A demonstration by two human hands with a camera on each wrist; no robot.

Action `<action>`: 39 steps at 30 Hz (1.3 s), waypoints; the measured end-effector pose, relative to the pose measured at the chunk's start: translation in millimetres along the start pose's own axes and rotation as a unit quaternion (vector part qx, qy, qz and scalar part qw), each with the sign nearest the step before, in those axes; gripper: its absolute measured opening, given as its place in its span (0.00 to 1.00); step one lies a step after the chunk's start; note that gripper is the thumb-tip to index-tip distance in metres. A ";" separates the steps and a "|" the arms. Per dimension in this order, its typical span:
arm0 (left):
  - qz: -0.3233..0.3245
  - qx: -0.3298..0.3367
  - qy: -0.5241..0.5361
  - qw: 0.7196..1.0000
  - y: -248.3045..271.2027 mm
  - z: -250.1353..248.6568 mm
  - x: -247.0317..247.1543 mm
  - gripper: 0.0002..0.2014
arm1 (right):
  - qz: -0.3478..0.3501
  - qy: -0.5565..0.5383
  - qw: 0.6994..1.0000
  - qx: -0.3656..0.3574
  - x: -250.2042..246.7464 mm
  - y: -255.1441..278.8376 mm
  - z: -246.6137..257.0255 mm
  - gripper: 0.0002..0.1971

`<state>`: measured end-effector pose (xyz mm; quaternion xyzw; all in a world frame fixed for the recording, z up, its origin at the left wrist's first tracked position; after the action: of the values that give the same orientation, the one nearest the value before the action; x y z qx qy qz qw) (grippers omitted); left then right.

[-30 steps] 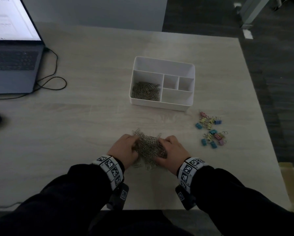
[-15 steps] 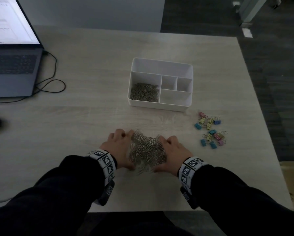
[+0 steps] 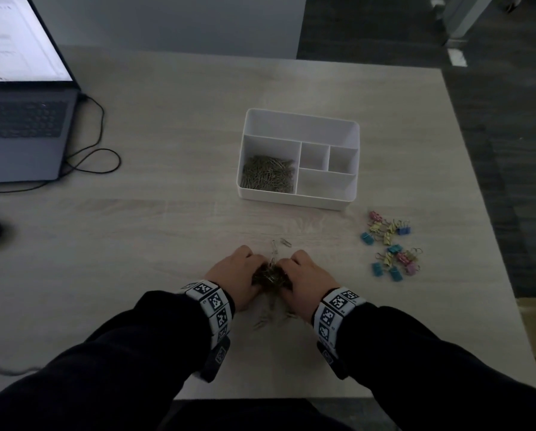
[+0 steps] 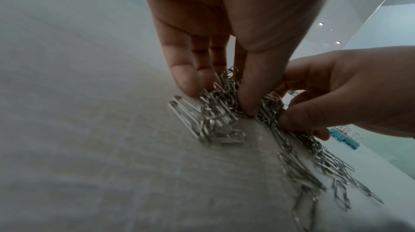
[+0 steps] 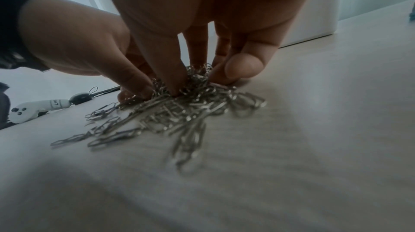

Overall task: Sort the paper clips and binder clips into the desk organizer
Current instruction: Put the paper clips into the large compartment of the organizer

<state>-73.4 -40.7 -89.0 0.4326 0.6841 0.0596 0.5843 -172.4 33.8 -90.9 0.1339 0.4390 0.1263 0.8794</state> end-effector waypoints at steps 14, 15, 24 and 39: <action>0.035 -0.019 0.114 0.993 -19.1 9.8 -20.7 0.07 | -0.053 -0.111 0.992 0.018 -22.8 -16.4 -11.1 0.07; 0.031 -0.020 0.131 0.991 -20.2 11.0 -24.2 0.06 | -0.063 -0.127 0.990 0.026 -25.4 -16.2 -13.3 0.07; 0.070 -0.068 0.271 0.958 -41.0 22.4 -55.5 0.04 | -0.129 -0.237 0.961 0.067 -56.0 -31.0 -23.5 0.11; -0.094 -0.072 0.311 0.943 -112.9 4.9 -180.5 0.05 | -0.230 -0.215 0.946 0.075 -157.1 -113.2 -29.5 0.05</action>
<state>-138.5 -232.1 -21.8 0.2830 0.8631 0.1857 0.3748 -275.9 -121.4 -31.2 0.1186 0.2661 -0.1442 0.9457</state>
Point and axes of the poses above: each hand's wrist, its own y-axis away from the middle knuckle, its own x-axis out of the palm, z = x × y, the point moved 8 cm from there along -y, towards the middle knuckle, and after that the axes turned 15 degrees about -x, right-handed, at the moved point
